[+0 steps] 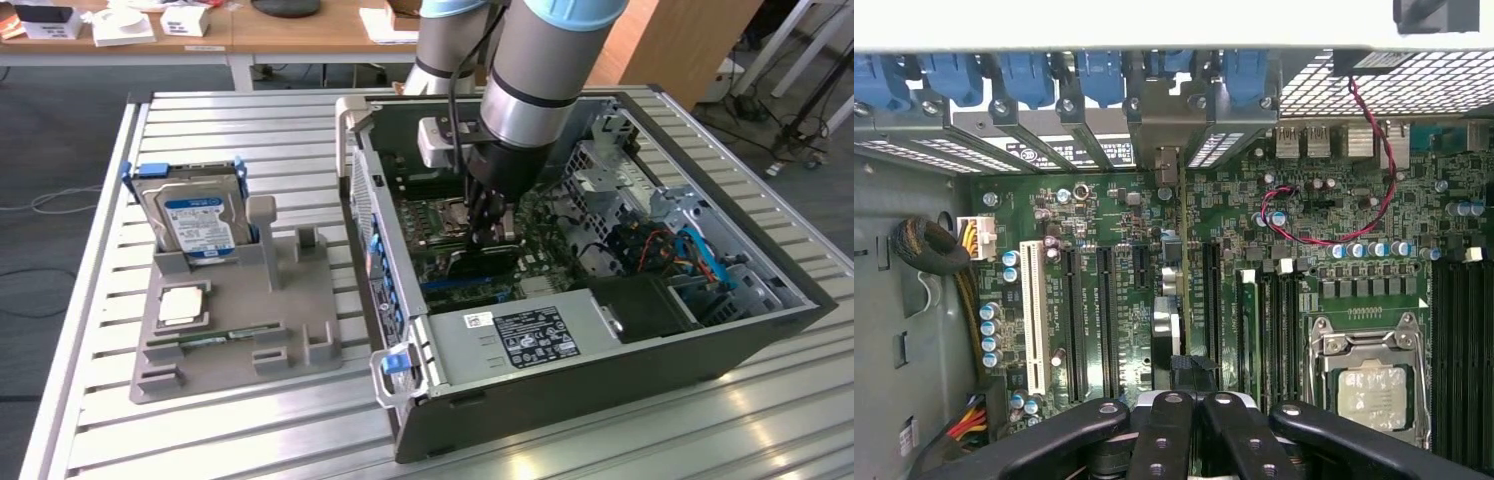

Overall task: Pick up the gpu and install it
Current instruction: 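Press down on the gpu until it lock into place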

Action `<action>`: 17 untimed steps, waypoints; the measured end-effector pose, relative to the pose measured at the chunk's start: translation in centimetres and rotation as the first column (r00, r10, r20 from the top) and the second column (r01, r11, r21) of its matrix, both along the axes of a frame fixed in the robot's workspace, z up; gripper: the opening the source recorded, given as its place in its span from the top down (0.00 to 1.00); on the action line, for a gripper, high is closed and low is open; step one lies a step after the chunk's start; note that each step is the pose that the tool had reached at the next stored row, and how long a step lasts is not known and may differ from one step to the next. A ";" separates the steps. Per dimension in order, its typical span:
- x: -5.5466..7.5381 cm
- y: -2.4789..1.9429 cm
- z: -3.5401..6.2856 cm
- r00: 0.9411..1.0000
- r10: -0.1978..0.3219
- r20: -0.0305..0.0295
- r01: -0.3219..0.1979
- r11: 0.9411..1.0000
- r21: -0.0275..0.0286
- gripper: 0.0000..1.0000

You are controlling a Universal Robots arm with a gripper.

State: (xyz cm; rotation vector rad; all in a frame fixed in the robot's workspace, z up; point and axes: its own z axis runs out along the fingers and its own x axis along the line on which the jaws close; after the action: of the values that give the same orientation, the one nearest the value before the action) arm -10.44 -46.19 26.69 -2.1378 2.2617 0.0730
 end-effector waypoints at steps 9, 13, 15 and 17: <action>0.0 0.01 -0.11 1.000 0.000 0.000 0.000 1.000 0.000 0.89; 0.0 0.00 -0.15 1.000 0.000 0.000 0.000 1.000 0.000 0.89; 0.0 0.00 -0.16 1.000 0.000 0.000 0.000 1.000 0.000 0.89; 0.0 0.00 -0.29 1.000 0.000 0.000 0.000 1.000 0.000 0.89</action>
State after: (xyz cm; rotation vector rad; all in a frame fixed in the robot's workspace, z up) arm -10.44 -46.18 26.40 -2.1377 2.2616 0.0729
